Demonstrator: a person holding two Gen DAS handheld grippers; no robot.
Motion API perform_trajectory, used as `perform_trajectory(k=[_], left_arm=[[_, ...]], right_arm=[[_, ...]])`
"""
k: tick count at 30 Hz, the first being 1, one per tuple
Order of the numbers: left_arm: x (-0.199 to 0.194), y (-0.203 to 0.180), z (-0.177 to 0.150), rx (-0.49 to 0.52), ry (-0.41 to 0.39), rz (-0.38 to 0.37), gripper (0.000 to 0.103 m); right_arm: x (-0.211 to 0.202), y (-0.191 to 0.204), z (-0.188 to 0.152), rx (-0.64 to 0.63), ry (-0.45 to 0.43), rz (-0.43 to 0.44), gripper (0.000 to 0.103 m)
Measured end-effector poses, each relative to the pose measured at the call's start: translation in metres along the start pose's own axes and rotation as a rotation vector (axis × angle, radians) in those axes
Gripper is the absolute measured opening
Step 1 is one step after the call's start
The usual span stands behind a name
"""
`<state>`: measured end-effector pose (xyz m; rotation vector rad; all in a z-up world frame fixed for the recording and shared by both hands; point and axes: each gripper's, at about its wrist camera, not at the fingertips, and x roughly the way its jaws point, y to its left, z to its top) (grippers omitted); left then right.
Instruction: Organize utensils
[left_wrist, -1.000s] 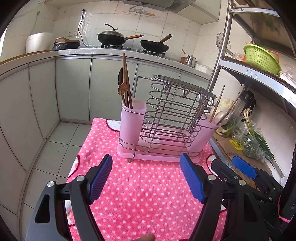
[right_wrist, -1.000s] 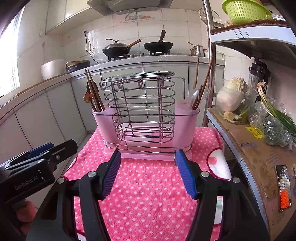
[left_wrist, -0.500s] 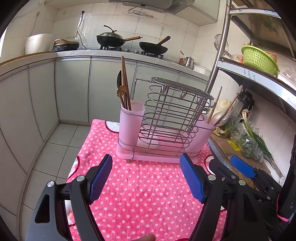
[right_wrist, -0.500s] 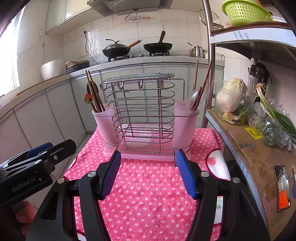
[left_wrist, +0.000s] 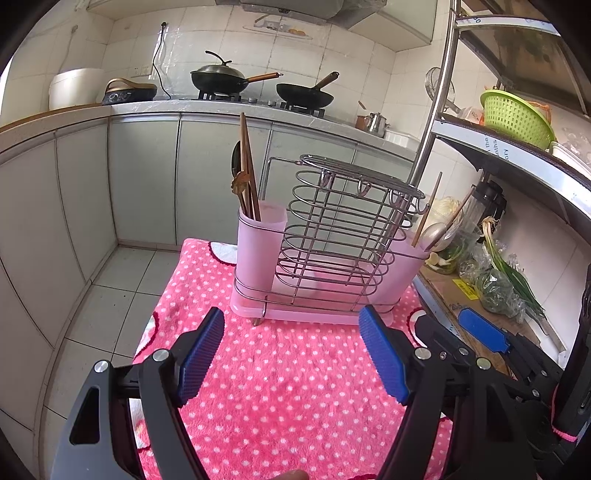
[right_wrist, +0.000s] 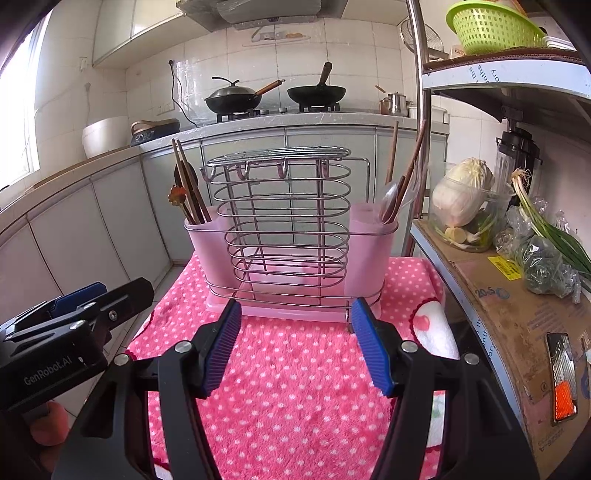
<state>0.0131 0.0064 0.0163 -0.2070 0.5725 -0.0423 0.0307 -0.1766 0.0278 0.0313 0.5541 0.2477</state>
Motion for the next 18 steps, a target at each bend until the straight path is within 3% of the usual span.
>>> perform_trajectory(k=[18], left_arm=[[0.0034, -0.0017, 0.0009, 0.014, 0.001, -0.007, 0.073]], right_arm=[[0.0025, -0.0001, 0.0003, -0.01, 0.006, -0.005, 0.063]])
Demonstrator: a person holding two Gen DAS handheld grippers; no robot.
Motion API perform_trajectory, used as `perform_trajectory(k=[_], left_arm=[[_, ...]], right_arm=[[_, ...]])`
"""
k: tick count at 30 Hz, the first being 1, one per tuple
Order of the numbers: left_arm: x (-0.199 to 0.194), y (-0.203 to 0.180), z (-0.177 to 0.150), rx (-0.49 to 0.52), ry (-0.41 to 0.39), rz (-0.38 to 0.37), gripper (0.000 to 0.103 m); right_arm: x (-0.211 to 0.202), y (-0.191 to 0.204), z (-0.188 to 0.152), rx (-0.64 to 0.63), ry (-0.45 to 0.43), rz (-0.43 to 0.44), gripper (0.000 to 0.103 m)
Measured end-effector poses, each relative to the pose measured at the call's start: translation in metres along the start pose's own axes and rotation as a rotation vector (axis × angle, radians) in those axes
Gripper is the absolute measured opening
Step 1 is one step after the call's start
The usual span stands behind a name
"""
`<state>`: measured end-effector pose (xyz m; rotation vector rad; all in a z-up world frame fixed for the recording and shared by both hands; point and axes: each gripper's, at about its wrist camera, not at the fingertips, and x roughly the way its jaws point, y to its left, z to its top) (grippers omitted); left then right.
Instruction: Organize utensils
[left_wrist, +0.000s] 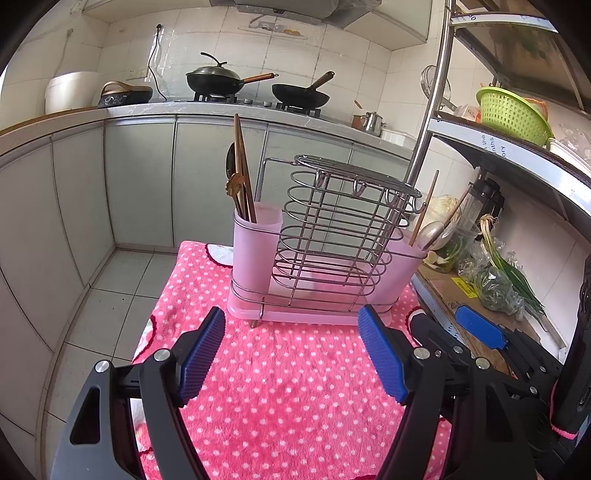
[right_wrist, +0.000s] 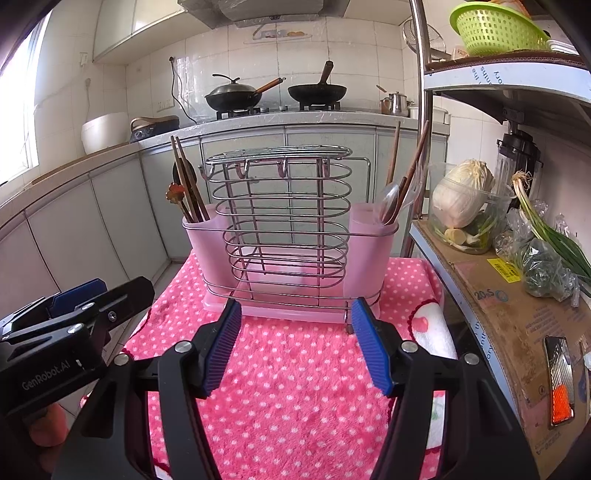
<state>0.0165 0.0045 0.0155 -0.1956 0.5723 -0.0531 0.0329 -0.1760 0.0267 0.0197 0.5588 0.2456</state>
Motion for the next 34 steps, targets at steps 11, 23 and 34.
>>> perform_trajectory(k=[11, 23, 34], left_arm=[[0.004, 0.0, -0.001, 0.007, 0.008, -0.008, 0.072], [0.007, -0.001, -0.004, 0.004, 0.017, -0.009, 0.072], [0.013, 0.001, -0.006, -0.005, 0.031, -0.009, 0.072]], right_arm=[[0.003, -0.001, -0.001, -0.007, 0.009, 0.001, 0.063], [0.007, -0.001, -0.003, -0.011, 0.017, 0.0, 0.063], [0.013, -0.001, -0.005, -0.013, 0.033, -0.002, 0.063]])
